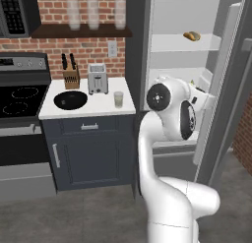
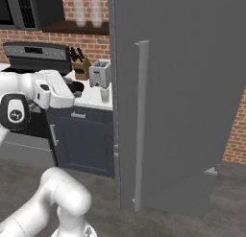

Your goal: Grab a lemon wedge from the fridge and one ice cube from the ice bowl, and put them in the glass of lemonade.

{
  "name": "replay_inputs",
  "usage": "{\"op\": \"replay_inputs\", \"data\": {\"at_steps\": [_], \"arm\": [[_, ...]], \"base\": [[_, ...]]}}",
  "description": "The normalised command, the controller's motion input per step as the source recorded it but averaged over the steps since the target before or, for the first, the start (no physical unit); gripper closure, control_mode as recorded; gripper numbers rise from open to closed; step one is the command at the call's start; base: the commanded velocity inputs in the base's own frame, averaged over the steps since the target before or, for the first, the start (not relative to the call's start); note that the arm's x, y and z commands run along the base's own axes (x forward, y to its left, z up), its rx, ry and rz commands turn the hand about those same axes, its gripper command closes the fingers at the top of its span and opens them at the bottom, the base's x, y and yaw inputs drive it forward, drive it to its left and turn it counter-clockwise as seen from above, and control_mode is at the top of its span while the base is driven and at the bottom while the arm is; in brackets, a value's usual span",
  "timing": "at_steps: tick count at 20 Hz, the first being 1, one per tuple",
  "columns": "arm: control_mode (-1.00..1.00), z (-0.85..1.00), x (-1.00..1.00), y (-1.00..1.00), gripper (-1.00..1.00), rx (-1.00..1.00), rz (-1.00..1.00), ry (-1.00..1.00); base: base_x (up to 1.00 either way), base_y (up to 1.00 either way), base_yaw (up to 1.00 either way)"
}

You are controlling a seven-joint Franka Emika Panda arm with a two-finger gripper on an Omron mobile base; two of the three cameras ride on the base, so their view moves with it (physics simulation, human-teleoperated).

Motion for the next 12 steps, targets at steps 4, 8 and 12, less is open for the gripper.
{"op": "replay_inputs", "data": {"at_steps": [4, 8, 12], "arm": [[-1.00, -0.14, 0.76, -0.01, -1.00, -0.05, -0.26, 0.00], [-1.00, -0.25, 0.49, -0.77, -1.00, -0.02, -0.25, 0.00], [-1.00, -0.30, 0.39, -1.00, -1.00, 0.00, -0.29, 0.04]], "base": [[0.00, 0.00, 0.00], [0.00, 0.00, 0.00], [0.00, 0.00, 0.00]]}}
